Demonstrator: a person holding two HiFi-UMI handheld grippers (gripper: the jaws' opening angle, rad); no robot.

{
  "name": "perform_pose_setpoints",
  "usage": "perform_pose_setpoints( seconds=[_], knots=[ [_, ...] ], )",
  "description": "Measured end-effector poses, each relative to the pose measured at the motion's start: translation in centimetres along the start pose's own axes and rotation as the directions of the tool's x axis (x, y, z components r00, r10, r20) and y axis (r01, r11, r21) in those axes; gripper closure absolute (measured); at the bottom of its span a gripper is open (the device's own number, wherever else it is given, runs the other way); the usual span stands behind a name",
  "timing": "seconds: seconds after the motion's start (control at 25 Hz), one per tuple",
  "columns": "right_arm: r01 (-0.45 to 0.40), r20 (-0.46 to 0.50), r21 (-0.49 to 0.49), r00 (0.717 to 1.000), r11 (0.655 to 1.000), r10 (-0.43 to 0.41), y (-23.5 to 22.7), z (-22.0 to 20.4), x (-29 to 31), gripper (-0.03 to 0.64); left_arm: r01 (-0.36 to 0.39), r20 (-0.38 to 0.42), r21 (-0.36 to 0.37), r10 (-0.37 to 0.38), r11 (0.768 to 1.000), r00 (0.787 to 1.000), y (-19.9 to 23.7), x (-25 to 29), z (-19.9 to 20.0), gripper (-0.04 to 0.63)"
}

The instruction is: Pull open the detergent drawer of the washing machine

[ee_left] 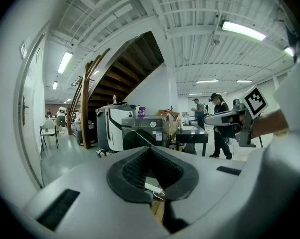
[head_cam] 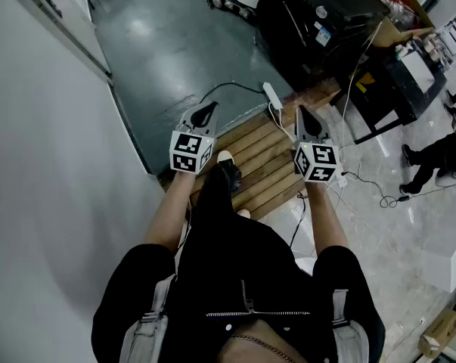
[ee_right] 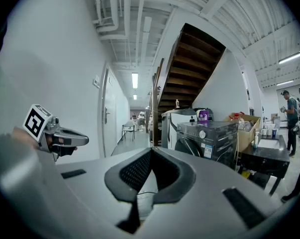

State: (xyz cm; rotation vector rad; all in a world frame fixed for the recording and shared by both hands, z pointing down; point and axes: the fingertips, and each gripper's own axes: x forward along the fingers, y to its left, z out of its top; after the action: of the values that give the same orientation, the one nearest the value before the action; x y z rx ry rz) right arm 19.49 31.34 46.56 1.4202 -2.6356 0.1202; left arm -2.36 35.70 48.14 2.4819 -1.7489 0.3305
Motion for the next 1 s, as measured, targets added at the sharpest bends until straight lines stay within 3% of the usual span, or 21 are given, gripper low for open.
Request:
perform_pose_setpoints(
  seconds=[0.24,0.52,1.0],
  knots=[
    [-0.011,0.071,0.027,0.997,1.0,0.009,0.6,1.1,-0.9,0.612,-0.003,0.011,-0.006,0.003,1.0,1.0,0.5,-0.8,0.5,0.578],
    [0.007,0.045,0.029,0.999,1.0,-0.008,-0.1,1.0,0.6,0.611,0.006,0.024,-0.016,-0.006,1.0,1.0,2.1,1.2,0.6,0.578],
    [0.031,0.021,0.001,0.999,1.0,-0.031,-1.4,3.8,11.4,0.611,0.108,0.042,-0.013,-0.107,0.994,0.993,8.4,10.5,3.3,0.578]
  ],
)
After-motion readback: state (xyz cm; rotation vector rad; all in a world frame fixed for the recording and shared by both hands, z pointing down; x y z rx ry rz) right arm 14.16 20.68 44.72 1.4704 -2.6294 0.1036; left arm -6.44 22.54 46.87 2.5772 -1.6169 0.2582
